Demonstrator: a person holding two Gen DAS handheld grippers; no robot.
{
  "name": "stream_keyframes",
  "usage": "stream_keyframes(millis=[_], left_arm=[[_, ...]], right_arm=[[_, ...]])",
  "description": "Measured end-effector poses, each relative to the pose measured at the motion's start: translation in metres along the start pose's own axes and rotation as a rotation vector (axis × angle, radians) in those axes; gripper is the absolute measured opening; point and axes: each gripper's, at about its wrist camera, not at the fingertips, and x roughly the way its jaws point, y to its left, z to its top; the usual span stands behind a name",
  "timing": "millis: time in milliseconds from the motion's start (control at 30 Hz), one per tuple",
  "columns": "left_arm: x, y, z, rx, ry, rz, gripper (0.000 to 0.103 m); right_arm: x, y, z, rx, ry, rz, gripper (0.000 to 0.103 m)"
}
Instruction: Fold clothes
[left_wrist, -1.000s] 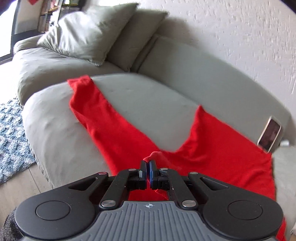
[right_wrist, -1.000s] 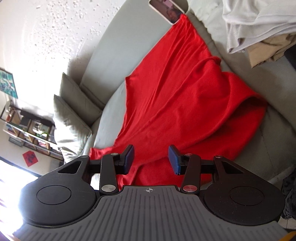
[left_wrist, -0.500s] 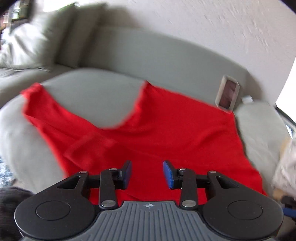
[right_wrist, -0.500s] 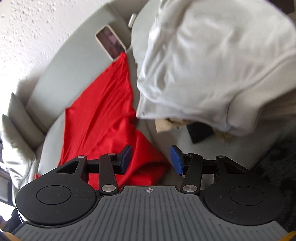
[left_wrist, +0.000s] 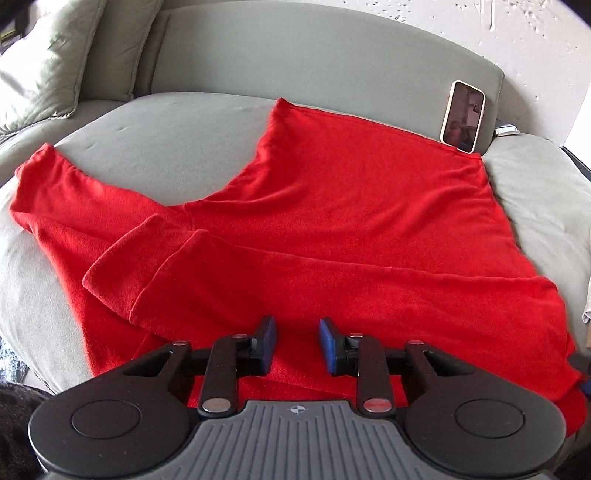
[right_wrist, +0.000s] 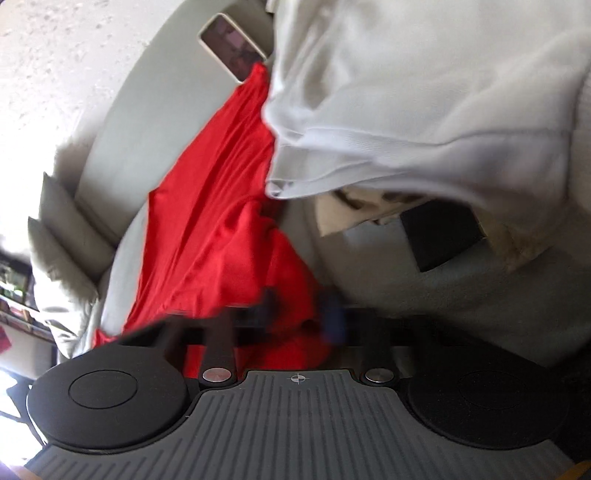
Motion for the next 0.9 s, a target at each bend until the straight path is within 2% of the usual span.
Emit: stream_keyframes(millis=[100,167,233,300,367,433,467,533,600,667,733,833,900], left_arm=[[-0.001,0.003,0.003,-0.017,0.009,-0.012,0.028],[-0.001,0.002,0.003,-0.013,0.012,-0.013,0.028],[-0.001,0.001,0.003,-0.003,0.012,-0.010,0.028],[-0.001,0.000,0.004,0.005,0.013,-0.007,0.028],[-0.001,0.000,0.004,0.015,0.015,-0.010,0.028],[-0.001,0.002,0.004,0.012,0.017,-0.018,0.028],[-0.001,0.003,0.004,0.009,0.018,-0.022,0.028],[-0.001,0.003,0.003,0.005,0.017,-0.022,0.028],[-0.001,0.001,0.003,0.012,0.014,-0.017,0.028],[-0.001,0.000,0.002,0.017,0.012,-0.013,0.028],[0.000,0.000,0.002,0.014,0.012,-0.014,0.027],[0.000,0.002,0.002,0.010,0.012,-0.019,0.028],[0.000,0.002,0.001,0.010,0.011,-0.022,0.028]], right_arm=[[-0.024,0.008,-0.004,-0.016,-0.082,-0.033,0.002],[-0.037,0.013,-0.006,-0.017,-0.097,-0.060,0.002],[-0.037,0.018,-0.011,-0.020,-0.061,-0.121,0.002],[-0.023,0.014,-0.017,-0.021,0.011,-0.184,0.003],[-0.017,0.007,-0.019,0.015,0.044,-0.196,0.006],[-0.026,0.016,-0.016,-0.008,0.025,-0.228,0.034],[-0.034,0.024,-0.014,-0.032,-0.001,-0.245,0.034],[-0.051,0.041,-0.009,-0.099,-0.066,-0.236,0.035],[-0.061,0.058,0.001,-0.134,-0.101,-0.188,0.037],[-0.060,0.070,0.015,-0.128,-0.106,-0.141,0.037],[-0.053,0.076,0.028,-0.108,-0.110,-0.129,0.037],[-0.027,0.081,0.051,-0.067,-0.083,-0.136,0.037],[-0.005,0.090,0.061,-0.061,-0.049,-0.175,0.037]])
